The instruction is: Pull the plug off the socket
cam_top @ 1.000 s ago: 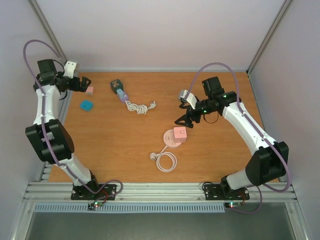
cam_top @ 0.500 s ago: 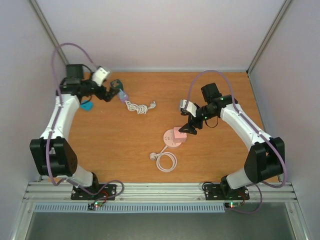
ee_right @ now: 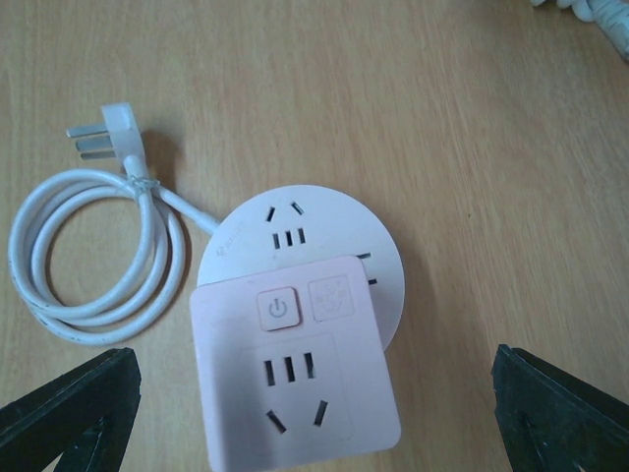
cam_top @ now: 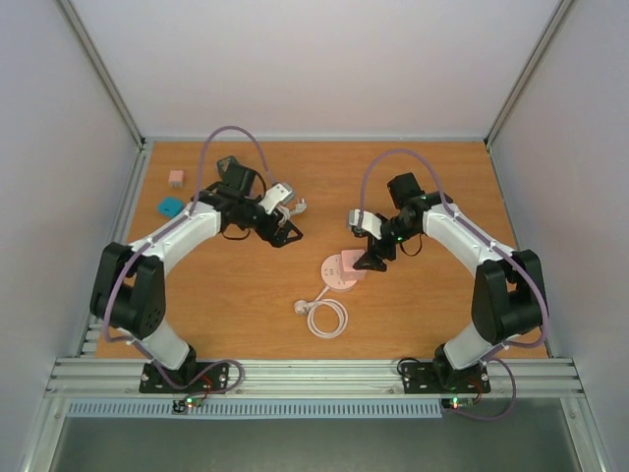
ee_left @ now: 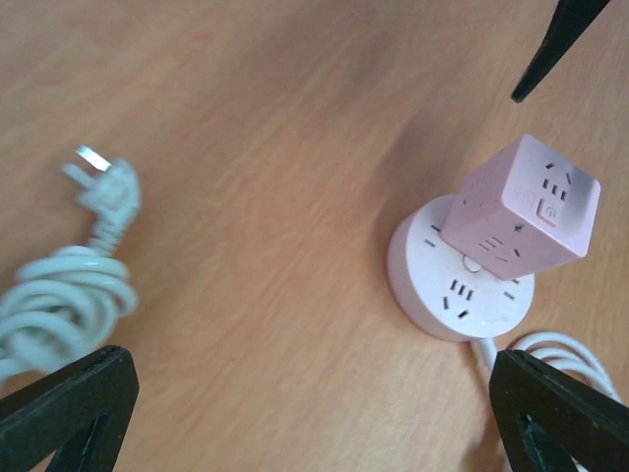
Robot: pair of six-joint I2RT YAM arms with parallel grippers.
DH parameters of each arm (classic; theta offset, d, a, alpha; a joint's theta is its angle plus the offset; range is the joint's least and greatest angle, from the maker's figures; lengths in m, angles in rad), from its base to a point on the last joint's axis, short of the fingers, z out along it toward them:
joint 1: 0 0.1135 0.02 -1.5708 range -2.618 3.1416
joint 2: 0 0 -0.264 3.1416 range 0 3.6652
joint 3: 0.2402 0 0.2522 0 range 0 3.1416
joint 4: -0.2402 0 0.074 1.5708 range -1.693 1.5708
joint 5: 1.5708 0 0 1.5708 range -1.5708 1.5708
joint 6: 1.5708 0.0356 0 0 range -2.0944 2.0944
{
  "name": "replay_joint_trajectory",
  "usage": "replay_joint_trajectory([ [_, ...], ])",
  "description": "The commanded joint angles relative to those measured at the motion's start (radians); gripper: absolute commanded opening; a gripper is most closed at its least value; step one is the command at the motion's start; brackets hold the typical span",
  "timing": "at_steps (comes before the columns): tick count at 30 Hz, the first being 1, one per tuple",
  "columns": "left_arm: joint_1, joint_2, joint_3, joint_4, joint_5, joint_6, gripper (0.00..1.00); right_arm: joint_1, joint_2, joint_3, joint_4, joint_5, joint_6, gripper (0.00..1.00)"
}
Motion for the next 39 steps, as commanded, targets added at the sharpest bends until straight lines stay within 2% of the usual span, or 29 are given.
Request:
replay_joint_trajectory([
  [1, -0.039, 0.070, -0.045, 0.112, 0.024, -0.142, 1.00, 0.006, 0.024, -0.016, 0.032, 0.008, -0.049, 0.99],
  [7, -0.083, 0.129, -0.077, 0.136, 0.015, -0.198, 0.99, 0.039, 0.026, -0.069, 0.083, 0.025, -0.040, 0.98],
  [16, -0.104, 0.214, -0.065, 0.141, 0.061, -0.252, 0.89, 0.072, 0.033, -0.129, 0.169, 0.048, -0.009, 0.96],
  [21, -0.112, 0.259, -0.040, 0.132, 0.087, -0.271, 0.82, 0.092, 0.031, -0.152, 0.210, 0.061, 0.014, 0.87],
  [27, -0.117, 0.271, -0.027, 0.116, 0.090, -0.248, 0.75, 0.106, 0.018, -0.182, 0.254, 0.072, 0.058, 0.65],
  [30, -0.121, 0.271, -0.025, 0.111, 0.093, -0.242, 0.72, 0.115, 0.007, -0.202, 0.273, 0.080, 0.080, 0.58],
  [34, -0.136, 0.271, -0.024, 0.112, 0.078, -0.233, 0.71, 0.141, -0.005, -0.216, 0.306, 0.081, 0.164, 0.51],
  [39, -0.155, 0.293, 0.004, 0.105, 0.072, -0.235, 0.65, 0.204, -0.040, -0.260, 0.392, 0.129, 0.286, 0.48],
])
